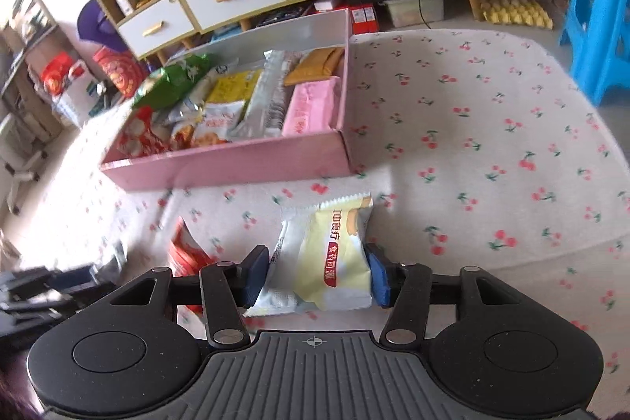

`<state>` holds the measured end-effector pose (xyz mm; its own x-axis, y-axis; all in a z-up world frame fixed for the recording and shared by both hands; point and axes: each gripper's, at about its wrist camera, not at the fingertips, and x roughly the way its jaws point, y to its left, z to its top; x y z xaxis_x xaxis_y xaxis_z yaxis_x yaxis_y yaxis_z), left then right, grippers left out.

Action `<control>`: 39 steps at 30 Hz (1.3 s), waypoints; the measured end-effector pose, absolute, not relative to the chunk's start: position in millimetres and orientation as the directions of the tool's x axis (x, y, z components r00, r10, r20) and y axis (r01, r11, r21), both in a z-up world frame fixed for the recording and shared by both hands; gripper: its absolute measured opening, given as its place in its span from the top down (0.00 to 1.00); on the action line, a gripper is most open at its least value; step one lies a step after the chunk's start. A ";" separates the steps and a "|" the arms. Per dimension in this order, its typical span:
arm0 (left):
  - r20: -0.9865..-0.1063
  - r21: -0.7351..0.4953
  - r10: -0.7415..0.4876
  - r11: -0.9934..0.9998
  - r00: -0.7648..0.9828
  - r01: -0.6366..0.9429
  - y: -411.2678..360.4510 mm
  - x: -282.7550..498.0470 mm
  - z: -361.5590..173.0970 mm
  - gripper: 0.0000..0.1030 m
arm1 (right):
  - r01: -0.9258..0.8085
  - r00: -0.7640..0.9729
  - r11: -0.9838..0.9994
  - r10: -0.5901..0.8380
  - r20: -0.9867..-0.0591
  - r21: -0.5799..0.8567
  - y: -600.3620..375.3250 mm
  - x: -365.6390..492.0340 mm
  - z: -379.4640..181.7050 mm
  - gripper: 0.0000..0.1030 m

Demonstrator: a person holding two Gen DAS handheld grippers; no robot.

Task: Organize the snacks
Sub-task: 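Grasp the silver chocolate packet with the left tool while the right tool grasps the white cream biscuit, then carry the silver packet and white biscuit over the pink box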

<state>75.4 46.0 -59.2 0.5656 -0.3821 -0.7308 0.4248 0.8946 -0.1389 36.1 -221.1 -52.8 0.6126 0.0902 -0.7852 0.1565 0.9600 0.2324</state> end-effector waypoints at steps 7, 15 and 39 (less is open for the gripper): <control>-0.712 -0.105 -0.398 0.875 0.578 0.473 41.3 68.0 -63.1 0.39 | 0.049 0.617 0.993 0.052 -0.786 0.105 -209.9 25.5 -55.7 0.28; -0.717 -0.086 -0.362 0.894 0.596 0.439 31.2 77.8 -63.5 0.41 | -0.001 0.605 1.000 -0.006 -0.796 -0.008 -188.5 31.0 -62.2 0.27; -0.733 -0.227 -0.359 0.930 0.578 0.291 42.6 99.1 -40.4 0.81 | 0.156 0.573 0.966 0.080 -0.816 0.204 -207.9 50.5 -36.3 0.52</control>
